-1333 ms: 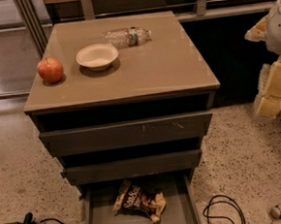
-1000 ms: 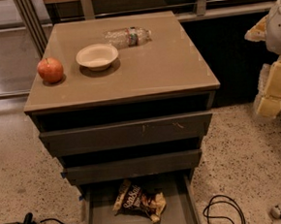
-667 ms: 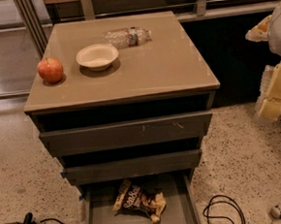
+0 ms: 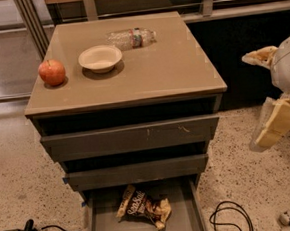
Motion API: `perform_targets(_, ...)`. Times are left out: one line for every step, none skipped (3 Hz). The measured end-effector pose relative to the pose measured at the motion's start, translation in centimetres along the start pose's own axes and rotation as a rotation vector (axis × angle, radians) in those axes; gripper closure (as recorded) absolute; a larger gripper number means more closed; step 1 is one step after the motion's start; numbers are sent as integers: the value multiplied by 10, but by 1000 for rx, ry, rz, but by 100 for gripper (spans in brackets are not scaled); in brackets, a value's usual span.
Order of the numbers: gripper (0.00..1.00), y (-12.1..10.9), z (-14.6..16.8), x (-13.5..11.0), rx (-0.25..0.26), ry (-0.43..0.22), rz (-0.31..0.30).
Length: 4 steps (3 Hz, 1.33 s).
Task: Pick brown chip bag from bottom drawer and place on counter
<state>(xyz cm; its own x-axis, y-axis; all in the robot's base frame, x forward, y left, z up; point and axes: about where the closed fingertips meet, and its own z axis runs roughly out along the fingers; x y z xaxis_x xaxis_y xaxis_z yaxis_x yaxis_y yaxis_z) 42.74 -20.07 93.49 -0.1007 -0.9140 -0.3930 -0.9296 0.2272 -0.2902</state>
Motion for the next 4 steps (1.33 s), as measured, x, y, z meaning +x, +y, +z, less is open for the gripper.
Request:
perform_targets(0,15,32,10,-16,-84,6)
perform_targets(0,33,73,22,-58,-102,12)
perform_targets(0,33,73,22,-58,-102,12)
perform_targets(0,49,99,23,-108,-126,17)
